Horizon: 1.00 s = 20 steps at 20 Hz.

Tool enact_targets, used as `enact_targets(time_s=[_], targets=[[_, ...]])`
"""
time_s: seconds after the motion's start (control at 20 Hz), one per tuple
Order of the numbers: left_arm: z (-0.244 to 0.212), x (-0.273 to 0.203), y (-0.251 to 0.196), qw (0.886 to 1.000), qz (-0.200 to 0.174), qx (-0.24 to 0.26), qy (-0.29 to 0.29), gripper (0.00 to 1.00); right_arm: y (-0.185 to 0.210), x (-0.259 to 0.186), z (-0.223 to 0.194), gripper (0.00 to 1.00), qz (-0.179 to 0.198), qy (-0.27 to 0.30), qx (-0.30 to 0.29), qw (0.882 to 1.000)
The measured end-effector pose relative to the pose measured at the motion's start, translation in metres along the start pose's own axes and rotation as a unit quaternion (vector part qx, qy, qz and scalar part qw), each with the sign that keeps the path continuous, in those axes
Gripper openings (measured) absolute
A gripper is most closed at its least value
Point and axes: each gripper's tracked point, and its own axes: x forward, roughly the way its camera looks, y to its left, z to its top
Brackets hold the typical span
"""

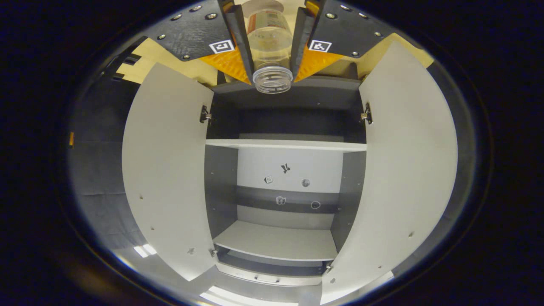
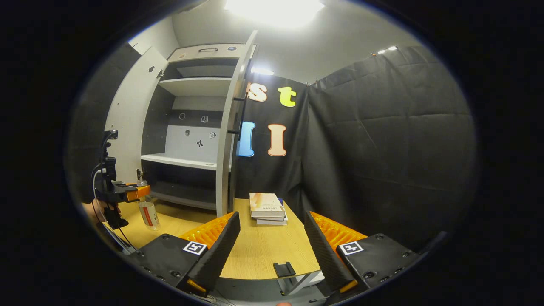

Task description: Grasp the bottle in the cabinet with the left hand and place it on the coaster, then close the right door with the right hand and the left door with the left hand.

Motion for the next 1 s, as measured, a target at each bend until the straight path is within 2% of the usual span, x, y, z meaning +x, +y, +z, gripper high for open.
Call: enact_targets(time_s=[0.45, 1.0], targets=[[-0.063, 0.002, -0.002, 0.999, 0.005, -0.016, 0.039, 0.48, 0.006, 0.009, -0.007, 0.97, 0.008, 0.017, -0.001, 1.000], [-0.081, -0.012, -0.015, 0.998, 0.005, -0.004, 0.062, 0.49, 0.010, 0.016, -0.015, 0.97, 0.020, 0.025, 0.006, 0.999]])
